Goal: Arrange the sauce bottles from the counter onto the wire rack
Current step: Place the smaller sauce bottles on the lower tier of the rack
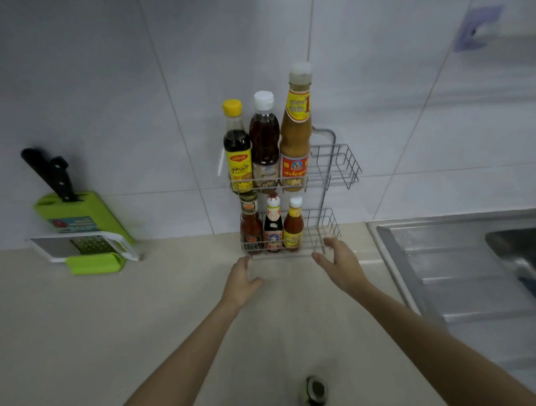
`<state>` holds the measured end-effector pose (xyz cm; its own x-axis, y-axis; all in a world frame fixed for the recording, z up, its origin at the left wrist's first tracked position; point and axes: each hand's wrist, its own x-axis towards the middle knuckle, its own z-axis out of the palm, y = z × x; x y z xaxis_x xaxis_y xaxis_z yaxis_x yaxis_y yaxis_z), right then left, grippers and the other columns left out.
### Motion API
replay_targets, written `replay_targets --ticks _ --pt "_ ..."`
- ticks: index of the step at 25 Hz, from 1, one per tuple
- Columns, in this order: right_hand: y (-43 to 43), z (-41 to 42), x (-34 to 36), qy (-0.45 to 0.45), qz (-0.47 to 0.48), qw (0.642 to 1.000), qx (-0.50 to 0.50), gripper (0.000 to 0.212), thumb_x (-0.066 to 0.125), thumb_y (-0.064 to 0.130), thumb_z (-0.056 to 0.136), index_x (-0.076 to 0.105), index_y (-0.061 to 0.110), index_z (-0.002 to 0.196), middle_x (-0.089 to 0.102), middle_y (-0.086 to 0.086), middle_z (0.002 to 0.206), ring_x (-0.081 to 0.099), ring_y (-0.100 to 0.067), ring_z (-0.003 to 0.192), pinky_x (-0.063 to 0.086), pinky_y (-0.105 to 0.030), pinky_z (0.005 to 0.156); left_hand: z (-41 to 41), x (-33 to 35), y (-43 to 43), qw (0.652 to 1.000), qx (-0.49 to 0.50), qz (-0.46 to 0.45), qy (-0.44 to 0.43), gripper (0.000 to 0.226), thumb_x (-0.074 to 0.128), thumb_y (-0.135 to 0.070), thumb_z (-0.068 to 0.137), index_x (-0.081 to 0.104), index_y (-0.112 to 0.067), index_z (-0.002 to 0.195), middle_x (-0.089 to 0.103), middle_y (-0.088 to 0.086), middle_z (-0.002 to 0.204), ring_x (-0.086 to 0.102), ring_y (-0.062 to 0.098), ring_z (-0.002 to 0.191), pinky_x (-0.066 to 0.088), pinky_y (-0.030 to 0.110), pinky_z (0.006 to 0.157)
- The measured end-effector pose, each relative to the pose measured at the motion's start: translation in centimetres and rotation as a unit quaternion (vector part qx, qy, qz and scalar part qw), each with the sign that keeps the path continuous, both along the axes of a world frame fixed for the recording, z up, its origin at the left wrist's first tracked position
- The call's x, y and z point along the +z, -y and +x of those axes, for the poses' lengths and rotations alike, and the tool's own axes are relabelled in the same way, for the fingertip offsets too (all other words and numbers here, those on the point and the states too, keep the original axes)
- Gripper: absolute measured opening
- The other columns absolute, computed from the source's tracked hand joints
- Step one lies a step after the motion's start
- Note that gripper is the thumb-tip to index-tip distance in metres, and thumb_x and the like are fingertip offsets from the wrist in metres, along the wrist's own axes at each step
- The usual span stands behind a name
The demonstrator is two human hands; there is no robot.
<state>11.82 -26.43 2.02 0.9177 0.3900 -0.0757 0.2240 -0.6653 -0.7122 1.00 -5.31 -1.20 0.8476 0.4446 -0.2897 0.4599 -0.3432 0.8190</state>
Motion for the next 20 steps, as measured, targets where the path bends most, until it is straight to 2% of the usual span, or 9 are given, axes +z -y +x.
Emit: replay_targets --ticks 3,6,10,13,16,17,19,20 --pt "3.4 -3.1 -1.2 -0.014 -0.07 0.997 0.022 0.053 0.058 0.034 0.091 0.047 0.006 0.135 0.052 -0.011 0.137 0.049 -0.026 0.127 0.037 -0.034 0.105 -5.0 -1.9 3.3 0.991 -0.134 0.01 0.001 0.062 0.058 0.006 0.084 0.037 -0.005 0.141 0.041 0.016 0.147 0.038 0.027 0.141 0.028 0.023 0.11" --pt "6.7 -6.6 -3.2 -0.021 -0.137 0.988 0.068 0.046 0.058 0.034 0.091 0.054 0.007 0.128 0.057 -0.011 0.128 0.054 -0.026 0.118 0.041 -0.031 0.099 -8.8 -3.1 5.8 0.97 -0.243 0.006 -0.004 0.063 0.057 0.005 0.083 0.039 -0.009 0.141 0.041 0.01 0.147 0.038 0.02 0.141 0.027 0.03 0.119" --pt "9.2 -11.2 -4.7 -0.02 -0.149 0.984 0.095 0.04 0.054 0.047 0.088 0.065 0.014 0.108 0.064 -0.003 0.1 0.058 -0.023 0.101 0.045 -0.032 0.089 -12.1 -2.7 7.3 0.939 -0.344 -0.008 -0.028 0.081 0.062 -0.022 0.068 0.036 -0.016 0.144 0.036 -0.001 0.149 0.033 0.009 0.14 0.024 0.025 0.119" --pt "10.4 -14.2 -4.6 -0.03 -0.153 0.976 0.151 0.061 0.053 0.068 0.072 0.062 0.02 0.108 0.056 0.007 0.091 0.054 -0.017 0.091 0.039 -0.025 0.081 -13.7 -2.7 9.1 0.931 -0.362 0.023 -0.027 0.087 0.076 -0.025 0.067 0.036 -0.017 0.143 0.039 -0.003 0.145 0.038 0.008 0.135 0.027 0.015 0.112" --pt "11.3 -16.1 -4.3 0.0 -0.232 0.934 0.27 0.08 0.057 0.075 0.058 0.055 0.02 0.116 0.057 0.004 0.098 0.054 -0.019 0.091 0.037 -0.026 0.08 -14.3 -2.7 11.1 0.94 -0.34 0.017 -0.001 0.077 0.082 -0.026 0.07 0.045 -0.015 0.136 0.049 -0.007 0.129 0.047 0.006 0.121 0.031 -0.001 0.094" --pt "11.5 -16.7 -4.4 0.01 -0.265 0.917 0.299 0.085 0.059 0.076 0.055 0.051 0.02 0.118 0.058 0.002 0.103 0.054 -0.021 0.093 0.038 -0.029 0.082 -14.4 -2.8 11.5 0.947 -0.32 0.012 0.009 0.07 0.082 -0.025 0.071 0.049 -0.014 0.132 0.051 -0.008 0.122 0.049 0.006 0.115 0.033 -0.002 0.089" --pt "12.0 -17.4 -4.6 0.01 -0.31 0.895 0.321 0.085 0.066 0.07 0.055 0.047 0.019 0.12 0.057 -0.001 0.11 0.054 -0.023 0.098 0.039 -0.032 0.087 -14.6 -3.0 12.2 0.961 -0.275 0.012 0.028 0.06 0.081 -0.025 0.072 0.054 -0.013 0.124 0.056 -0.004 0.116 0.054 0.011 0.11 0.04 0.009 0.09" --pt "12.2 -17.6 -4.9 0.01 -0.313 0.895 0.318 0.078 0.069 0.063 0.059 0.047 0.018 0.119 0.057 -0.003 0.112 0.055 -0.024 0.1 0.04 -0.032 0.086 -14.7 -3.2 12.3 0.964 -0.261 0.016 0.036 0.056 0.081 -0.025 0.073 0.057 -0.013 0.122 0.059 -0.002 0.115 0.056 0.013 0.109 0.042 0.017 0.091"
